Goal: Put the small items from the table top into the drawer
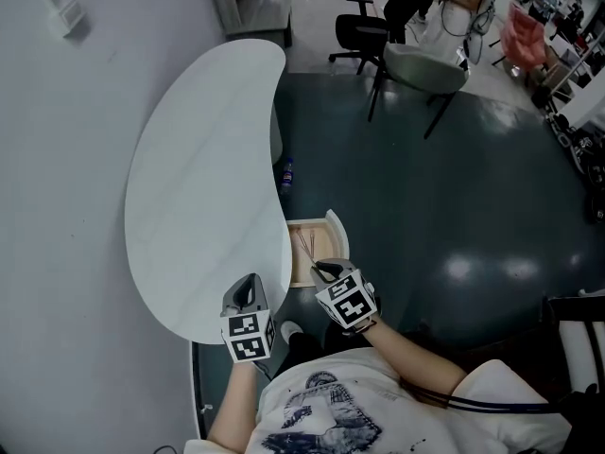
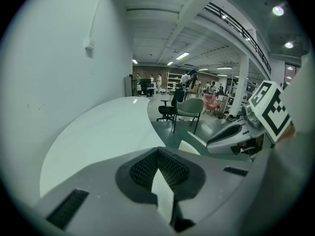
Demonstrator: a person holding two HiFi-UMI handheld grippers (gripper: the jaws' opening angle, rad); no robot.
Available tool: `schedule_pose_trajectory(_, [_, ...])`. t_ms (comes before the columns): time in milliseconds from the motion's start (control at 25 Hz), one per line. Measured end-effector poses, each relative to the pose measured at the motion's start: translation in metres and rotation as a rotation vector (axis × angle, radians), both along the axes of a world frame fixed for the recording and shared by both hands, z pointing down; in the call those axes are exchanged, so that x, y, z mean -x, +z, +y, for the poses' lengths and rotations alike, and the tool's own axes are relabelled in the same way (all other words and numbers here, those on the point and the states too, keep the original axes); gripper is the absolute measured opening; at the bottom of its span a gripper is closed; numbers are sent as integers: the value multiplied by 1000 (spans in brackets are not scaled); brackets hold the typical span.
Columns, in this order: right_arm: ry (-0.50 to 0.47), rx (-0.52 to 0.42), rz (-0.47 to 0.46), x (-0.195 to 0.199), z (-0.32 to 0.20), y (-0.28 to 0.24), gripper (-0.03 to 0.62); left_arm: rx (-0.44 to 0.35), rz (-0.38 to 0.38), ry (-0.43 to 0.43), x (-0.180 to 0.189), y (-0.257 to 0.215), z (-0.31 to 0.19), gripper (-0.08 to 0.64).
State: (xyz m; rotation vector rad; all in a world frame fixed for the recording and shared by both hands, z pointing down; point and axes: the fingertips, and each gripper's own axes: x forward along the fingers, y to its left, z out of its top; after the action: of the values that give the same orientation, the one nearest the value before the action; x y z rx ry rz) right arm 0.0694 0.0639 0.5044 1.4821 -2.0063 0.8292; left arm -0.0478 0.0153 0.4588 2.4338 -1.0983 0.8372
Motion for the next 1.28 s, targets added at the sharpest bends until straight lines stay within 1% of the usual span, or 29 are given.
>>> schedule_pose_trajectory(200, [-20,27,-18,-31,1,10,55,0,-11,-19,-32,3,1,35])
schedule_pose_trajectory(320, [-51,33,-17,-40,3,11,55,1,-21,-31,-43,5,2,35])
schedule_pose_trajectory(400, [-56,41,-20,-47,7,12,55,-4,-19,-40,-49,5,3,35])
schedule_pose_trajectory(560, [-27,22,-36,-59,8,16,55,-6,-22,-39,-60,8,3,35])
schedule_pose_trajectory(640, [-2,29,-48,-61,10,22,55,-6,-26,-27,-63,11,3,35])
schedule_pose_trajectory(800, [54,51,-74,-61,9,34,55,0,-39,14,-67,18,-3,35])
schedule_pose_trajectory(960, [112,75,-82,-59,0,50,55,17,-51,77,-73,34,-17,35])
schedule_pose_trajectory(1120, [208,123,-104,-54,-12,70,55,42,-60,161,-76,48,-40,35])
schedule_pose_trajectory(1280, [294,151,-127,-52,-23,89,55,60,-65,235,-81,62,-56,35])
